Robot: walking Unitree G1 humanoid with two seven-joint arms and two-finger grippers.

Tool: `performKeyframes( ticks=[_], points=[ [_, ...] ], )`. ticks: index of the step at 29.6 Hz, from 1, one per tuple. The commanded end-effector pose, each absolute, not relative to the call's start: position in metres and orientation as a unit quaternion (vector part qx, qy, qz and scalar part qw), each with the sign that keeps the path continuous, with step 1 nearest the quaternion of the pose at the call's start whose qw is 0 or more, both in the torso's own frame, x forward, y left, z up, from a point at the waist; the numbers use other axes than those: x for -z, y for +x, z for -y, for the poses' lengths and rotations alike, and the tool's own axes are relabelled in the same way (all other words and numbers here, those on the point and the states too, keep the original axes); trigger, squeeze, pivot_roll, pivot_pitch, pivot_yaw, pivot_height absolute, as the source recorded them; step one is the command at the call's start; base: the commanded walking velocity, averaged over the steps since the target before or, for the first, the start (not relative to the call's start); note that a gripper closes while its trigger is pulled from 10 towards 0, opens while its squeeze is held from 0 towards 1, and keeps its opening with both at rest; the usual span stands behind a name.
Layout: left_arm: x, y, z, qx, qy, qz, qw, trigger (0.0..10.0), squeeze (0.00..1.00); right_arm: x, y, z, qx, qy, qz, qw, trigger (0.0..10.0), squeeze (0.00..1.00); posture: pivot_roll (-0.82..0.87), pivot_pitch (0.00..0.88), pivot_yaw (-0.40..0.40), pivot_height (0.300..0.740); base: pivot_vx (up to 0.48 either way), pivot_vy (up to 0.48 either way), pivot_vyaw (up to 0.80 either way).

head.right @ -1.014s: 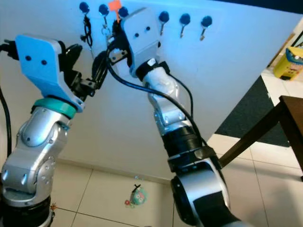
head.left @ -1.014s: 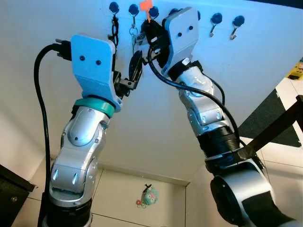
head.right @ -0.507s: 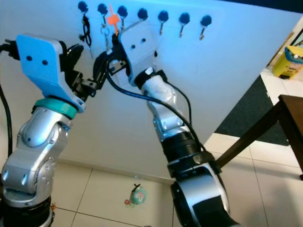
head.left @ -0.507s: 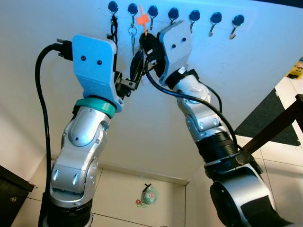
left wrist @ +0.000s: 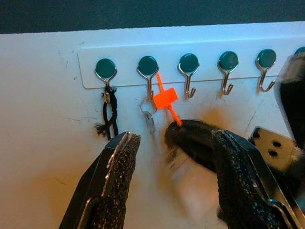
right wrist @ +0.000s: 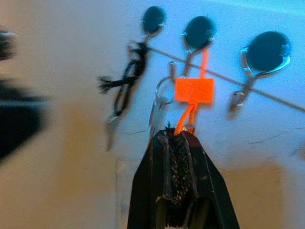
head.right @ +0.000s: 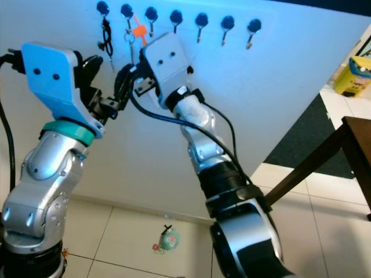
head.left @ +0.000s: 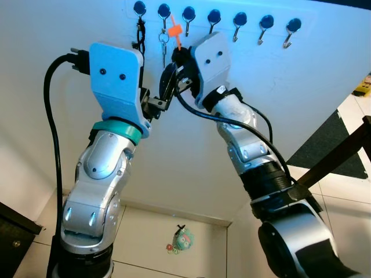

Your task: Hang keys on a hook

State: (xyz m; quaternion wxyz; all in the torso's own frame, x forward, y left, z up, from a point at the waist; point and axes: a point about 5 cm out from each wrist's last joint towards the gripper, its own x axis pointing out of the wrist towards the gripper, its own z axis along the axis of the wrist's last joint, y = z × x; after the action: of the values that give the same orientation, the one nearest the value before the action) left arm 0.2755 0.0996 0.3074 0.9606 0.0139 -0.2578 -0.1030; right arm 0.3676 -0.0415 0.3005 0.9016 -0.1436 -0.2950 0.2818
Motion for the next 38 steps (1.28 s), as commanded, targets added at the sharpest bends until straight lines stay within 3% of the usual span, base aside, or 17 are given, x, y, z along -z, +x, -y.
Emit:
performKeyframes(
  ticks=[1,19,25,38],
  points=[
    [-0.306,0.273,-0.098,0.106,0.011,0.257,0.961,10.0,0.0,-0.301,0.355,0.033,-0.324,-0.153,0.32,0.877,10.0,0.0,-0.09,0.093,0.033,0.74,0.0,0.0,0.0],
    [-0.306,0.273,-0.097,0.109,0.01,0.254,0.961,10.0,0.0,-0.312,0.337,0.037,-0.328,-0.164,0.378,0.85,10.0,0.0,-0.09,0.094,0.036,0.74,0.0,0.0,0.0],
    [-0.305,0.273,-0.097,0.111,0.011,0.252,0.961,10.0,0.0,-0.331,0.334,0.058,-0.227,-0.156,0.419,0.865,10.0,0.0,-0.1,0.094,0.04,0.74,0.0,0.0,0.0],
    [-0.305,0.274,-0.095,0.117,0.01,0.253,0.96,10.0,0.0,-0.323,0.344,0.073,-0.205,-0.164,0.388,0.883,10.0,0.0,-0.1,0.087,0.044,0.74,0.0,0.0,0.0]
  ],
)
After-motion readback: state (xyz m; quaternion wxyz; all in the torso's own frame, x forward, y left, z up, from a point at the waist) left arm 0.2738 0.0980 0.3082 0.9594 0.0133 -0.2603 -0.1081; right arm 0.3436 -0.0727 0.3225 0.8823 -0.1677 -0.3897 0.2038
